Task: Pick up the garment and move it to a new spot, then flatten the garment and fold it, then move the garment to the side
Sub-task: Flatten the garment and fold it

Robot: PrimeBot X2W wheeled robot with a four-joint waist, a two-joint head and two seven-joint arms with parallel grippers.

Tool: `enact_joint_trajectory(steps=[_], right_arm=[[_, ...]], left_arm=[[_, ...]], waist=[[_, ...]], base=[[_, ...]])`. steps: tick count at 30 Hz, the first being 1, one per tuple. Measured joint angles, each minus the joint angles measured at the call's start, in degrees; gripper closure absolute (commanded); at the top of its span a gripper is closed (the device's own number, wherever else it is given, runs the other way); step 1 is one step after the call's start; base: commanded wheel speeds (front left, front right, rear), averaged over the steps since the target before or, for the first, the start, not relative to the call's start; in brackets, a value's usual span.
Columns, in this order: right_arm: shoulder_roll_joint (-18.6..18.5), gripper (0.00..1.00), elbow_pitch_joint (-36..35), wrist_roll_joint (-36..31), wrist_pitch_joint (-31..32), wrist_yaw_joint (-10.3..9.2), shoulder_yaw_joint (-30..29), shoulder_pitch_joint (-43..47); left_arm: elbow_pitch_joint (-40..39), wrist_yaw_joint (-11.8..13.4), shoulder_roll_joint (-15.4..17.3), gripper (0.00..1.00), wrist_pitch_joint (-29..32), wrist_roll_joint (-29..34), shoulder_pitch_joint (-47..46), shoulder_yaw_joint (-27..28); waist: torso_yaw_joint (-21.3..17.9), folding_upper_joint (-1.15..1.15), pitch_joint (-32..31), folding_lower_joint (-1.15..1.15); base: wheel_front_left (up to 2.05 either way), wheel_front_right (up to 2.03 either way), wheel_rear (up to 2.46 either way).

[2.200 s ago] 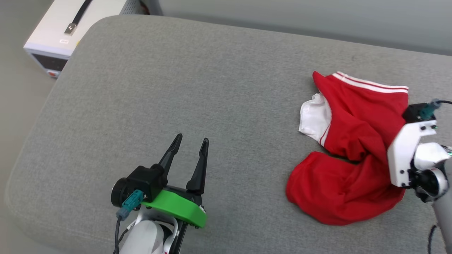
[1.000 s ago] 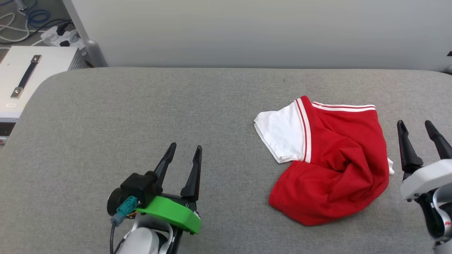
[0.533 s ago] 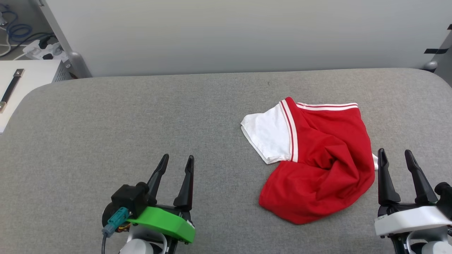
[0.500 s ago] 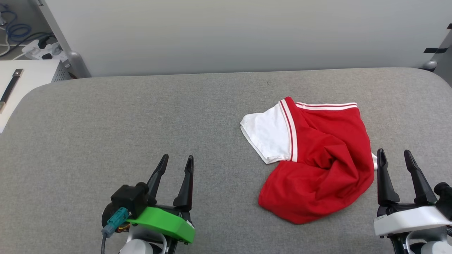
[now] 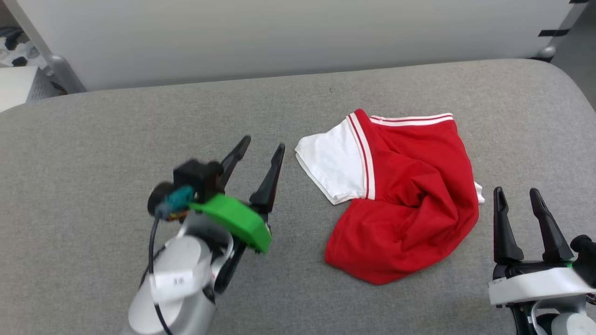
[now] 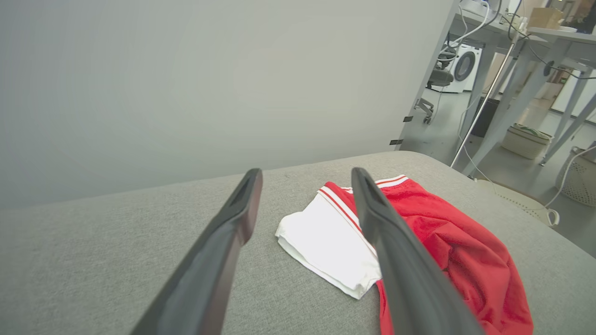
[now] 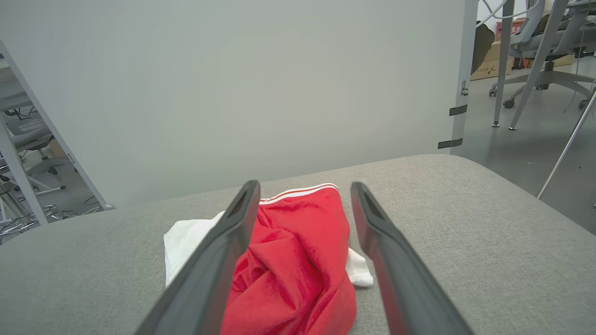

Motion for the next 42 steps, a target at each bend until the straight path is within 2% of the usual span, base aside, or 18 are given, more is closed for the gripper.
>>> enact_joint_trajectory(steps=[3, 10, 12, 15, 19, 23, 38, 39, 40, 41, 42], right_arm=[[0.14, 0.0, -0.88, 0.0, 0.24, 0.0, 0.05, -0.81], [0.87, 0.0, -1.4, 0.0, 0.23, 0.0, 1.67, -3.42], [1.25, 0.0, -1.36, 0.0, 0.14, 0.0, 2.64, -4.07], [1.64, 0.0, -1.23, 0.0, -0.2, 0.0, 3.8, -4.97], [1.81, 0.0, -0.82, 0.0, -0.57, 0.0, 4.75, -6.01], [1.99, 0.0, -0.24, 0.01, -0.89, 0.0, 5.42, -6.78], [2.44, 0.0, 0.58, 0.02, -1.44, 0.0, 6.54, -8.25], [2.49, 0.0, 0.58, 0.02, -1.45, 0.0, 6.41, -8.26], [2.53, 0.0, 0.58, 0.01, -1.45, 0.0, 6.34, -8.27], [2.56, 0.0, 0.56, 0.01, -1.45, 0.0, 6.22, -8.27], [2.56, 0.0, 0.55, -0.01, -1.45, 0.0, 6.08, -8.28]], left_arm=[[1.18, 0.0, 2.29, 0.0, 9.68, -3.11, -8.34, -3.43], [10.21, 0.0, 7.24, 0.0, 40.54, -12.22, -25.01, -11.41], [13.02, 0.0, 8.33, 0.0, 45.79, -13.8, -28.32, -12.22], [16.91, 0.0, 8.82, 0.0, 50.41, -14.68, -32.41, -12.71], [21.47, 0.0, 8.89, 0.0, 53.88, -14.91, -35.57, -13.77], [25.44, 0.0, 8.93, 0.0, 54.08, -14.88, -37.6, -14.16], [34.95, 0.02, 8.36, 0.0, 49.33, -13.14, -40.47, -16.13], [35.12, 0.02, 8.36, 0.2, 49.68, -13.21, -40.6, -16.61], [35.23, 0.02, 8.34, 0.66, 49.8, -13.28, -40.68, -16.86], [35.29, 0.02, 8.28, 1.0, 49.7, -13.5, -40.73, -17.08], [35.46, 0.01, 8.21, 1.0, 49.63, -13.85, -40.73, -17.26]], waist=[[-0.8, 0.0, 1.67, 0.0], [-3.5, 0.0, 5.73, 0.0], [-4.61, 0.0, 6.84, 0.0], [-6.22, 0.0, 8.39, 0.0], [-8.28, 0.0, 10.52, 0.0], [-10.04, 0.0, 12.42, 0.01], [-13.68, 0.0, 17.06, 0.01], [-13.61, 0.0, 17.15, 0.01], [-13.52, 0.0, 17.18, 0.01], [-13.39, 0.0, 17.2, 0.0], [-13.21, 0.0, 17.19, 0.0]], base=[[0.0, 0.0, 0.0], [0.0, 0.0, 0.0], [0.0, 0.0, 0.0], [0.0, 0.0, 0.0], [0.0, 0.0, 0.0], [0.0, 0.0, 0.0], [0.0, 0.0, 0.0], [0.0, 0.0, 0.0], [0.0, 0.0, 0.0], [0.0, 0.0, 0.0], [0.0, 0.0, 0.0]])
